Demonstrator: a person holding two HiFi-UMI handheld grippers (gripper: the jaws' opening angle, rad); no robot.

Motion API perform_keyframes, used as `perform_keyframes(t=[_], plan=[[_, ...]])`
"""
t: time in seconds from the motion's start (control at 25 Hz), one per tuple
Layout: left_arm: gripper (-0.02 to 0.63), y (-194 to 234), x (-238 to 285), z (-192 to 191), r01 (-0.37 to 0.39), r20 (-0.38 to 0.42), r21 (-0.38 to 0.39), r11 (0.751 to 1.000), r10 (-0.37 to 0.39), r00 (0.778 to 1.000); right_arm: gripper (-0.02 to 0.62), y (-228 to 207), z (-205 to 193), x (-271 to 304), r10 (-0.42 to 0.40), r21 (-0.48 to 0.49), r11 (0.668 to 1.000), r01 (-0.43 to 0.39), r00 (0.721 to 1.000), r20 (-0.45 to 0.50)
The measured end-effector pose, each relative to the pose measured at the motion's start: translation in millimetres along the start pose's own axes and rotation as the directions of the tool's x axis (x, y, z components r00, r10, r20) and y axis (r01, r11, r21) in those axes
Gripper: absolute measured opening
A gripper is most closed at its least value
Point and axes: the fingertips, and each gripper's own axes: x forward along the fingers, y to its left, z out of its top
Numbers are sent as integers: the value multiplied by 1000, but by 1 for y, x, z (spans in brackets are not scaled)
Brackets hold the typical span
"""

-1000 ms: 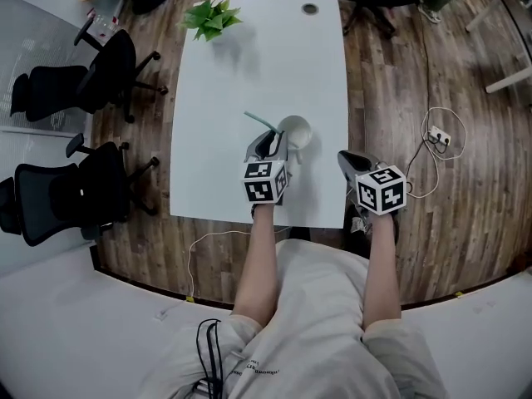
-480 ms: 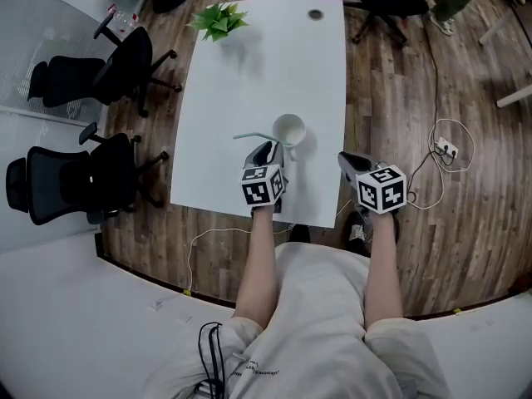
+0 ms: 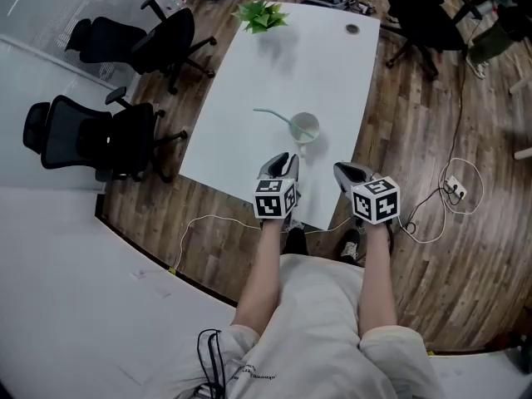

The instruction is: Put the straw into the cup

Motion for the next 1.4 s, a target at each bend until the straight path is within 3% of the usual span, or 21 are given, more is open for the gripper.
perform_keyframes(t=[0.2,0.36,0.52,0.88,1.4], plan=[[75,-22,-32,-2,-48,72,-52,997,51,996,28,17,-2,-8,71,-66,995,-71,998,-2],[61,-41,-63,1,-81,162,-118,990,100,982,26,19,-7,-27,70,-124,990,-63,996,56],[14,-59,-88,-6,-119,207,-137,983,146,967,26,14,-23,-44,80,-135,988,-72,996,50],[2,-89,-106,-35,-165,200,-142,976,191,961,26,26,-40,-73,119,-246,963,-114,993,9],[2,-102,-110,-47,-188,209,-151,971,217,954,26,15,-56,-98,94,-267,960,-86,995,18]])
